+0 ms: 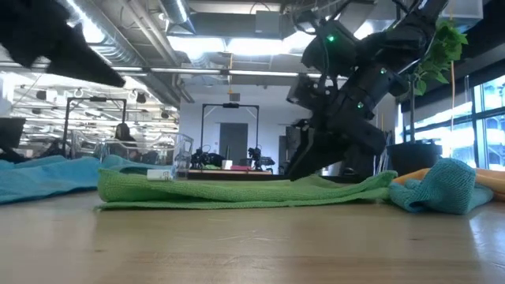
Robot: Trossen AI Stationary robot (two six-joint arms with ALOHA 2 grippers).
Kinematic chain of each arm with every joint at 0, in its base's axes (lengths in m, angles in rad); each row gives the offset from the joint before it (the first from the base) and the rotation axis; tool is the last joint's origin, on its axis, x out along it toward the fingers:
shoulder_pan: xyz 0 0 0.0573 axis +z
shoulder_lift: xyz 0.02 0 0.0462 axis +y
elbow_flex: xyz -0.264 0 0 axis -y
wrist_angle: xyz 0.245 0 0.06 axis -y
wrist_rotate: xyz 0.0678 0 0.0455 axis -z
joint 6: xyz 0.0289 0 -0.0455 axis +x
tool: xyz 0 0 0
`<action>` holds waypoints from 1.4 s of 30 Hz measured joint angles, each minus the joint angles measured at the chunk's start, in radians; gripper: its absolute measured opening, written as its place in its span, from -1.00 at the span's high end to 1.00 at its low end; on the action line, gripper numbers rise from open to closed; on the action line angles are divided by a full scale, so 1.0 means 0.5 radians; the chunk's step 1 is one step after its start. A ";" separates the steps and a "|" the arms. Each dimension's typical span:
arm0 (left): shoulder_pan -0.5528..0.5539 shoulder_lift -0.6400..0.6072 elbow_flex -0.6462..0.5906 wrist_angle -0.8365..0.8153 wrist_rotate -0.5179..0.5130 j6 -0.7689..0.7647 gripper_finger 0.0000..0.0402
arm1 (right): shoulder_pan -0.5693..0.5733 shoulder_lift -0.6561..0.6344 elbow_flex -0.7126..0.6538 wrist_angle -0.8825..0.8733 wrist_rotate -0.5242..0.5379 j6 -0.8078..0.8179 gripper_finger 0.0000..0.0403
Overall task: Fold microfiber towels
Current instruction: Fold the green microfiber cloth
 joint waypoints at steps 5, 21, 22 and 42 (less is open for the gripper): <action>0.134 0.002 -0.250 0.433 -0.105 0.130 0.61 | 0.054 -0.001 0.021 0.064 0.076 -0.050 0.50; 0.565 0.028 -0.438 2.206 0.332 1.801 0.61 | 0.216 0.047 0.095 0.341 -0.086 0.063 0.50; 0.596 0.040 -0.439 2.215 0.367 1.808 0.61 | 0.227 0.068 0.100 0.362 -0.101 0.063 0.50; 0.749 0.305 -0.434 2.368 1.101 1.790 0.61 | 0.311 0.292 0.099 0.244 -0.175 0.066 0.50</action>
